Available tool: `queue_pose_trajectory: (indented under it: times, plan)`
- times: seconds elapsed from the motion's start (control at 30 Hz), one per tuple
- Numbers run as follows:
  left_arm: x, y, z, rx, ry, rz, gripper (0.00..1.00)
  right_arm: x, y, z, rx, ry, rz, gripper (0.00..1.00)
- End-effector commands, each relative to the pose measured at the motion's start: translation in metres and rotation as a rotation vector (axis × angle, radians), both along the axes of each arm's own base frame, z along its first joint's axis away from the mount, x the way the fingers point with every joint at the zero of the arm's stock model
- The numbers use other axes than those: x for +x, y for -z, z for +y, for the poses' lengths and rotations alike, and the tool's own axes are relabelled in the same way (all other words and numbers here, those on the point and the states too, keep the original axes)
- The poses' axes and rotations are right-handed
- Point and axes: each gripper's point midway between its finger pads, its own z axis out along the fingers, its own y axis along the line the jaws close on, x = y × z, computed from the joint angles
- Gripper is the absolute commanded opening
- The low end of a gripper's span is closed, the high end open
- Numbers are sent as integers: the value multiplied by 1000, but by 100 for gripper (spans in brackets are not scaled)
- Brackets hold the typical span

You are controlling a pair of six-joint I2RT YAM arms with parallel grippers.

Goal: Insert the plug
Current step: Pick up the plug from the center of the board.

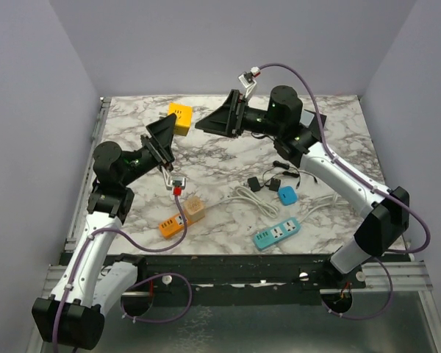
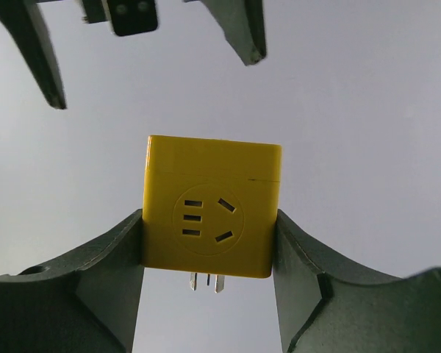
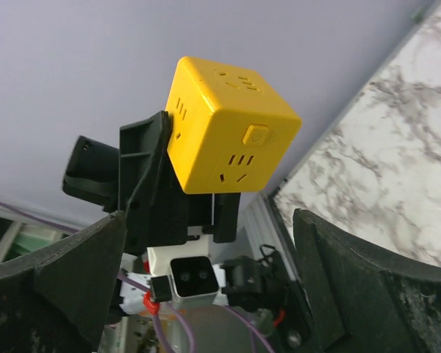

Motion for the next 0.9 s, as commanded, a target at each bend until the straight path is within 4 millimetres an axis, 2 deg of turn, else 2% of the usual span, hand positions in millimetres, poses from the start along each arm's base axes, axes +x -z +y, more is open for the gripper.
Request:
queue_pose_trajectory:
  times: [0.0, 0.2, 0.33, 0.47, 0.63, 0.87]
  plan:
    - [-19, -51, -3, -19, 26, -230, 0, -12, -44, 6, 245, -76, 42, 100]
    - [-25, -66, -6, -41, 32, -262, 0, 0, -55, 11, 308, -54, 66, 100]
    - [-26, -67, -10, -42, 38, -270, 0, 4, -62, 19, 311, -50, 60, 100]
    - [-25, -67, -11, -39, 30, -281, 0, 9, -53, 29, 274, -22, 86, 100]
    - [-22, -69, -10, -40, 13, -291, 0, 16, -38, 32, 255, 17, 128, 100]
    - [-18, -80, -8, -52, -10, -311, 0, 21, -27, 37, 243, 21, 145, 100]
